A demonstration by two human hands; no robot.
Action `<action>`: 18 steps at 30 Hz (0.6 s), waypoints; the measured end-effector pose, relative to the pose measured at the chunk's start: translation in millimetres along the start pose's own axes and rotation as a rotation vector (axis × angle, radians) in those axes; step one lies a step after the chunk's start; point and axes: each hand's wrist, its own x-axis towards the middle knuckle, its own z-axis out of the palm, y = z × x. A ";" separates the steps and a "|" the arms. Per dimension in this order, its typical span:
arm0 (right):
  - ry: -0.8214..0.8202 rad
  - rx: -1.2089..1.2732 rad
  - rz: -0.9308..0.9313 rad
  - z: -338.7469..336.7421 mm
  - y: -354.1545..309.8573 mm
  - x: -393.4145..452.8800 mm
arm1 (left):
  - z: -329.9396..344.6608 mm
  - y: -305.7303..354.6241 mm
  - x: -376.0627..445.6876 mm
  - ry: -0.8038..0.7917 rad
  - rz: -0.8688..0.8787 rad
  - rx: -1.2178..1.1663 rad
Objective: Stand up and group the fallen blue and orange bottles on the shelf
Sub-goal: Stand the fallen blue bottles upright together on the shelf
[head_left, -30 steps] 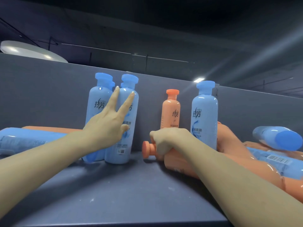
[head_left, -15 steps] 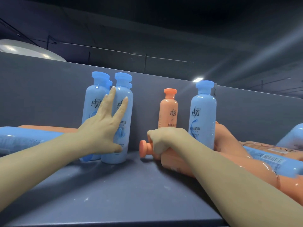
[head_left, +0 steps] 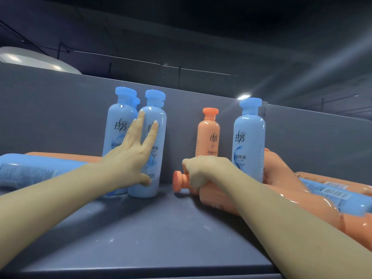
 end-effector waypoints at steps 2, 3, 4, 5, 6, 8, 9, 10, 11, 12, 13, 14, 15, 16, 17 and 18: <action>0.004 0.005 -0.001 0.1 0.3 -0.1 | -0.8 0.1 -0.5 -0.005 0.009 0.002; 0.009 0.005 -0.005 0.3 0.4 0.3 | -0.9 0.1 -0.7 -0.009 0.012 0.008; 0.013 0.007 -0.009 0.1 0.3 -0.1 | -1.0 0.1 -0.8 -0.014 0.014 0.021; 0.014 0.008 -0.010 0.0 0.1 -0.5 | -0.5 -0.4 -0.5 -0.017 0.015 0.041; 0.013 0.006 -0.008 0.1 -0.1 -0.6 | -0.1 -0.5 -0.2 -0.021 0.015 0.066; 0.009 0.003 -0.001 0.3 -0.2 -0.5 | 0.9 -1.0 0.4 -0.022 0.019 0.124; 0.006 0.002 0.000 0.1 -0.4 -0.7 | 1.2 -1.0 0.6 -0.022 0.019 0.147; 0.005 0.000 -0.001 -0.1 -0.4 -0.7 | 1.3 -0.9 0.5 -0.023 0.018 0.166; 0.003 -0.002 -0.001 -0.1 -0.3 -0.5 | 1.3 -0.8 0.6 -0.024 0.018 0.182; 0.000 -0.007 -0.002 -0.1 -0.2 -0.1 | 1.2 -0.6 0.7 -0.028 0.022 0.198; -0.001 -0.012 -0.003 -0.2 -0.2 0.2 | 1.1 -0.6 0.8 -0.031 0.032 0.217; -0.004 -0.014 -0.004 -0.8 -0.4 0.0 | 0.7 -0.7 0.9 -0.033 0.048 0.242; -0.005 -0.012 -0.007 -0.8 -0.5 0.6 | 0.3 -0.8 1.0 -0.036 0.072 0.275; -0.007 -0.004 -0.007 -0.8 -0.4 1.1 | 0.0 -0.9 1.1 -0.040 0.100 0.317; -0.008 -0.003 -0.007 -0.9 -0.5 1.3 | 0.1 -1.0 1.3 -0.048 0.129 0.364; -0.013 -0.008 -0.004 -0.9 -0.6 0.9 | 0.4 -1.1 1.5 -0.058 0.152 0.407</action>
